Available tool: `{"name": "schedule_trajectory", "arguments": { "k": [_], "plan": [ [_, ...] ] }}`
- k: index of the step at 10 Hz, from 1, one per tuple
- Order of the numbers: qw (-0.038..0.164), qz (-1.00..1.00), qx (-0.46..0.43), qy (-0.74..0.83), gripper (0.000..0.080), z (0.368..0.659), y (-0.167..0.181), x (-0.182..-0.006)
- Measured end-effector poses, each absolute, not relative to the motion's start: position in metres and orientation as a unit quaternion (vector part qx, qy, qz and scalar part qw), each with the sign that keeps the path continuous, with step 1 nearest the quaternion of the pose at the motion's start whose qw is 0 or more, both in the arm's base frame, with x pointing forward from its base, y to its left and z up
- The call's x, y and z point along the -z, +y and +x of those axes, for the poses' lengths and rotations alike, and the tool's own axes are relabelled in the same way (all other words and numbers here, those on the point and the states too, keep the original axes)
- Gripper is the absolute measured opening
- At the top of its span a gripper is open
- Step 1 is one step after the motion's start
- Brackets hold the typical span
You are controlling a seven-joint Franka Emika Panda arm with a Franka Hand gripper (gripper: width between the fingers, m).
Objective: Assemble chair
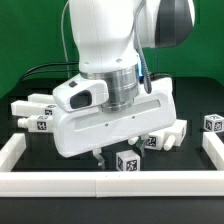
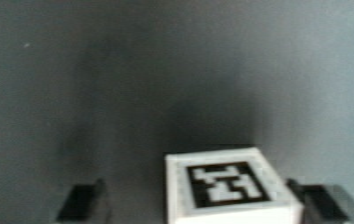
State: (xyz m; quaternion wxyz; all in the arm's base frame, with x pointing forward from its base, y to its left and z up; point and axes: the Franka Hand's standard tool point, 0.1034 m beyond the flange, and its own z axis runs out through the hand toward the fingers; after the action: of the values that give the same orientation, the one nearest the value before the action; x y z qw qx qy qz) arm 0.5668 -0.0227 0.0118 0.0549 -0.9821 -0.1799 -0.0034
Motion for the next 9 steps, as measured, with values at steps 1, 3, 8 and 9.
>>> {"name": "schedule_trajectory", "arguments": {
  "k": [1, 3, 8, 9],
  "plan": [
    [0.055, -0.982, 0.004, -0.180, 0.0282, 0.567, -0.023, -0.012],
    [0.055, -0.982, 0.004, -0.179, 0.0282, 0.567, -0.024, -0.012],
    [0.033, -0.980, 0.001, -0.194, 0.0284, 0.532, -0.113, -0.016],
    [0.032, -0.981, 0.001, -0.193, 0.0284, 0.532, -0.121, -0.011]
  ]
}}
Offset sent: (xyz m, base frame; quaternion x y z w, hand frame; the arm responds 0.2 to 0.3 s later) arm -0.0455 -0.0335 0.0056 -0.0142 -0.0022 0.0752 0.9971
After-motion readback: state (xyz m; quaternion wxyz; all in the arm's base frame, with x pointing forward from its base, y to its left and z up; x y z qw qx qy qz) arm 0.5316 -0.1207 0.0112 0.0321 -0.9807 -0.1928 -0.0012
